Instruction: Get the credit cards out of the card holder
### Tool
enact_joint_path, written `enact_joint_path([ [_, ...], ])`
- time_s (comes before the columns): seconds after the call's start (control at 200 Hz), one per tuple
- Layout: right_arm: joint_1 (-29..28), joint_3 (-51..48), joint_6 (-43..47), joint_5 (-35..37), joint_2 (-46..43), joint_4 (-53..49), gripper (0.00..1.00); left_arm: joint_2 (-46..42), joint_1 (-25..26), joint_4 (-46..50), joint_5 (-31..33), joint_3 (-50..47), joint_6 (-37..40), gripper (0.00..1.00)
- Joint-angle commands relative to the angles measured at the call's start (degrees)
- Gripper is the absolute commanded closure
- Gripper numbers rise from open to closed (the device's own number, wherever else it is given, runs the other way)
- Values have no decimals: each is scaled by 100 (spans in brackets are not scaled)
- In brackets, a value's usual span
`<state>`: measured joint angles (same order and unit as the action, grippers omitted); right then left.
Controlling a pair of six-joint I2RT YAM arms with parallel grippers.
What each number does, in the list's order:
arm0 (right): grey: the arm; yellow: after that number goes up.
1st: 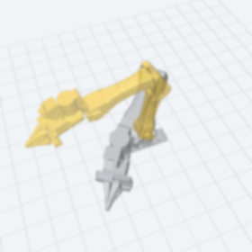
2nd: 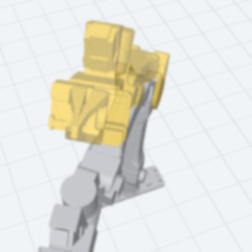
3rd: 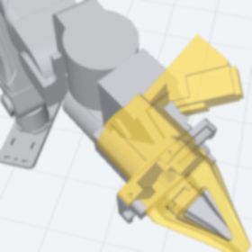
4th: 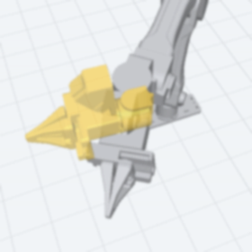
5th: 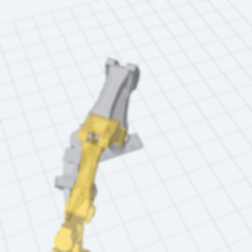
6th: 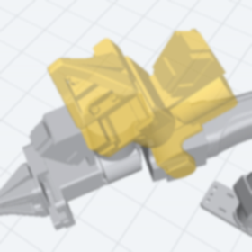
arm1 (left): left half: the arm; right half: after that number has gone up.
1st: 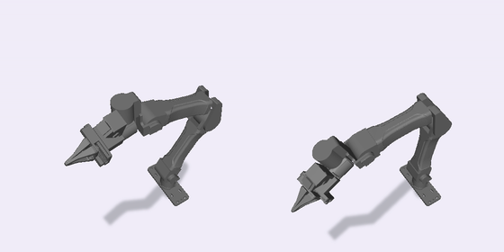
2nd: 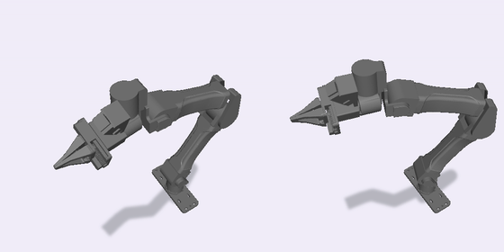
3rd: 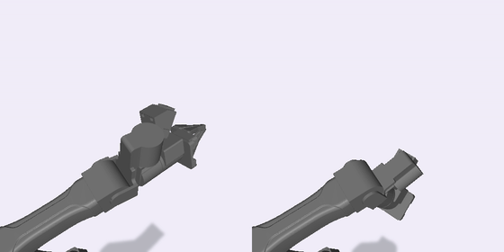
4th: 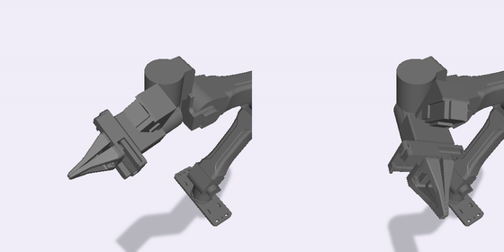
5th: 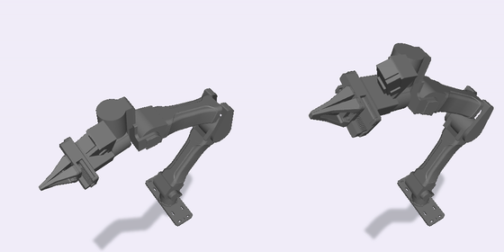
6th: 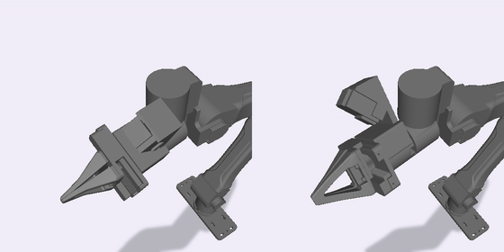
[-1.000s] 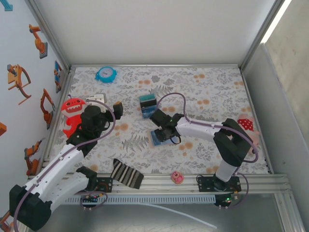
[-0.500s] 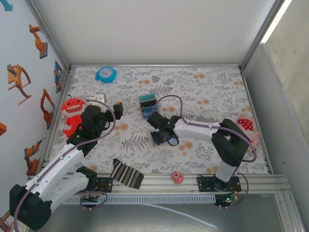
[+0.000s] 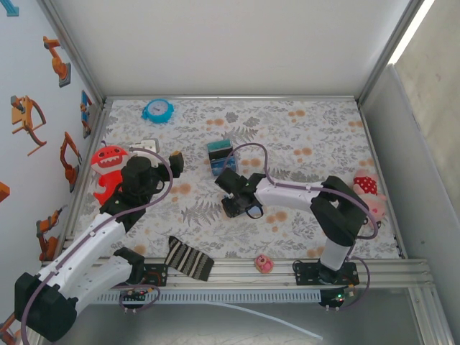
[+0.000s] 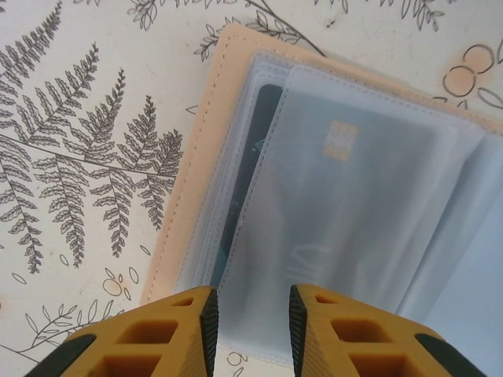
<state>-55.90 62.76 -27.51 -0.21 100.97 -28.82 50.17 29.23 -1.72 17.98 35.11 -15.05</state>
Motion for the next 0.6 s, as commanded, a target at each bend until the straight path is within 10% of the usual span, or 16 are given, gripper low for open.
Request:
enact_joint_path([
  [0.0, -64, 142, -119, -58, 125, 34, 67, 9, 7, -74, -25, 91, -85, 3],
  [0.596, -65, -154, -189, 91, 314, -21, 62, 10, 11, -60, -36, 114, -103, 3],
])
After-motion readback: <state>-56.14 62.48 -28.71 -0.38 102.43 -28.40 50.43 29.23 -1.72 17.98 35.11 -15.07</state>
